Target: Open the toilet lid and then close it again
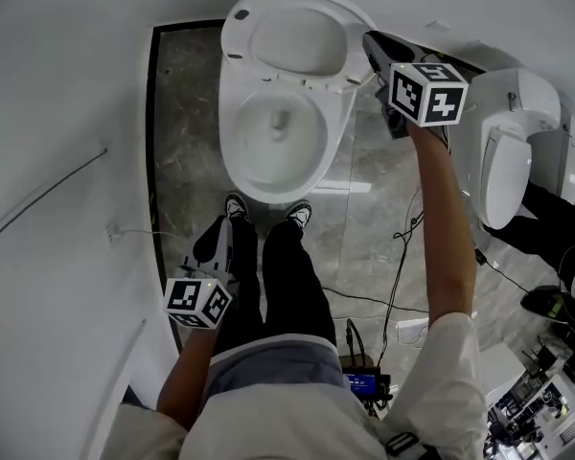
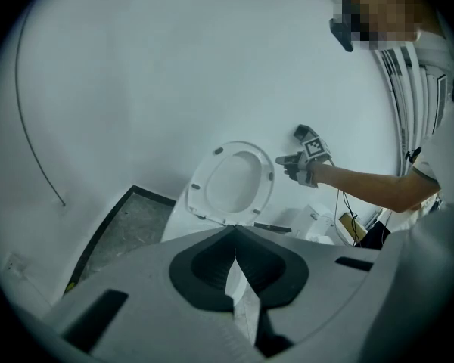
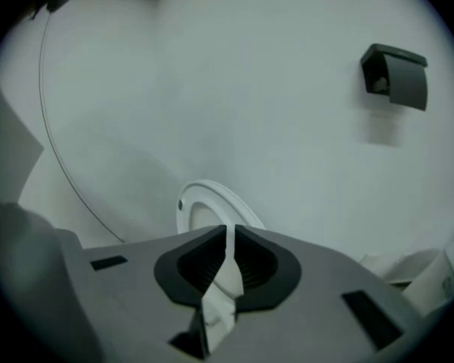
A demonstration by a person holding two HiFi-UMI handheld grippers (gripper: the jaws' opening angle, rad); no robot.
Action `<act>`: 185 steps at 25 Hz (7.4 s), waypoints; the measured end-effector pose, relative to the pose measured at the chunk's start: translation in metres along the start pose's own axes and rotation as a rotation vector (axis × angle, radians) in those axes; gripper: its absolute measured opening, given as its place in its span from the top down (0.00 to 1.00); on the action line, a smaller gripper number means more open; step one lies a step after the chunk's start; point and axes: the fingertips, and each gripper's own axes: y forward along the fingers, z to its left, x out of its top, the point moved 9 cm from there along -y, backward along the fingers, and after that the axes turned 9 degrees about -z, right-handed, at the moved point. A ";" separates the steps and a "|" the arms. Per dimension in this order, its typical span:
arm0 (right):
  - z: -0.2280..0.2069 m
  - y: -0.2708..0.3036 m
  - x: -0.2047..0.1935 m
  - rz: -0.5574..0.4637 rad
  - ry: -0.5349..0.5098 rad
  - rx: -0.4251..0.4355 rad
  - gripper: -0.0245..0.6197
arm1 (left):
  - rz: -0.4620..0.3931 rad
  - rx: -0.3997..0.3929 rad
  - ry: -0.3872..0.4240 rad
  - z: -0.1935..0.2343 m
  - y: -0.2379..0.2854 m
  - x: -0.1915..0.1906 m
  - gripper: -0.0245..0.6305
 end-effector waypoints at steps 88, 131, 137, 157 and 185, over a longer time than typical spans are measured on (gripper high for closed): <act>0.076 -0.076 -0.095 0.236 -0.503 0.468 0.80 | 0.102 -0.052 0.004 -0.020 -0.009 -0.047 0.95; 0.135 -0.107 -0.177 0.363 -0.589 0.556 0.75 | 0.116 0.016 -0.027 0.026 -0.035 -0.079 0.95; 0.142 -0.110 -0.193 0.377 -0.613 0.565 0.74 | 0.136 0.003 -0.038 0.023 -0.035 -0.089 0.95; 0.164 -0.116 -0.245 0.452 -0.598 0.611 0.73 | 0.188 -0.020 -0.044 0.028 -0.037 -0.110 0.95; 0.151 -0.093 -0.328 0.595 0.007 0.481 0.91 | 0.230 -0.038 -0.050 0.032 -0.034 -0.126 0.95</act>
